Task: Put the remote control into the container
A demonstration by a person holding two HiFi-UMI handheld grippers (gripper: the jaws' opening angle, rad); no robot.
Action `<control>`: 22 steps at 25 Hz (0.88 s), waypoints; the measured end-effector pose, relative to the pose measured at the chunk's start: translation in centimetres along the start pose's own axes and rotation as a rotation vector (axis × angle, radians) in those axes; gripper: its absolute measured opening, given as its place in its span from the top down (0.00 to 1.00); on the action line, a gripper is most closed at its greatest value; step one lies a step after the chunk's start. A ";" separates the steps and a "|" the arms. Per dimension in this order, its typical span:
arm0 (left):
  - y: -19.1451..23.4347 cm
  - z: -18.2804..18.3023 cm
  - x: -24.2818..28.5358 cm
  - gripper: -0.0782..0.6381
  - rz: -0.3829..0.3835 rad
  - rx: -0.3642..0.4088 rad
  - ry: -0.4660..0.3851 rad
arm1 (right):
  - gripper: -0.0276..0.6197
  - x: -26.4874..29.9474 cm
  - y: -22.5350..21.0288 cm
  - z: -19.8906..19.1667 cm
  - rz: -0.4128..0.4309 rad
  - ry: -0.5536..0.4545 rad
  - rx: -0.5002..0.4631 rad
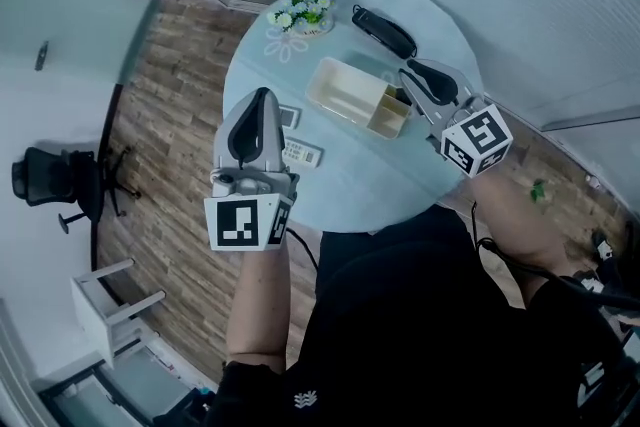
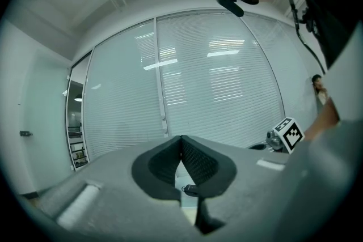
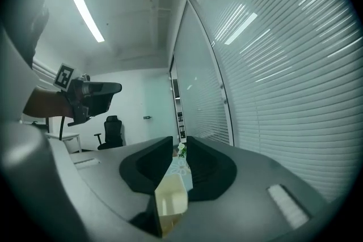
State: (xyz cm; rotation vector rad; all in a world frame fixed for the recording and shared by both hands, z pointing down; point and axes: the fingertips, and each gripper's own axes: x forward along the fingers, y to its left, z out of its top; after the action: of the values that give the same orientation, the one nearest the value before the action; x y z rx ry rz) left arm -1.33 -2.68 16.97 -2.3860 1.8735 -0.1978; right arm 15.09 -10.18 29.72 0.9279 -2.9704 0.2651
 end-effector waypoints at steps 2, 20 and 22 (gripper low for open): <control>1.0 -0.3 -0.2 0.89 -0.010 0.001 -0.001 | 0.84 0.0 0.1 0.1 -0.025 -0.006 0.005; 14.5 -8.1 -3.1 0.89 -0.302 -0.062 0.001 | 0.85 7.5 9.5 -1.8 -0.309 0.029 -0.006; 16.1 -9.1 -3.6 0.89 -0.345 -0.072 0.002 | 0.86 8.6 11.3 -2.1 -0.342 0.035 -0.004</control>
State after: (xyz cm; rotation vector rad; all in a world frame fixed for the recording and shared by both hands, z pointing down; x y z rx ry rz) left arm -19.10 -2.99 23.24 -2.7442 1.4783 -0.1599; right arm 1.59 -5.55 30.56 1.3876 -2.7154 0.2608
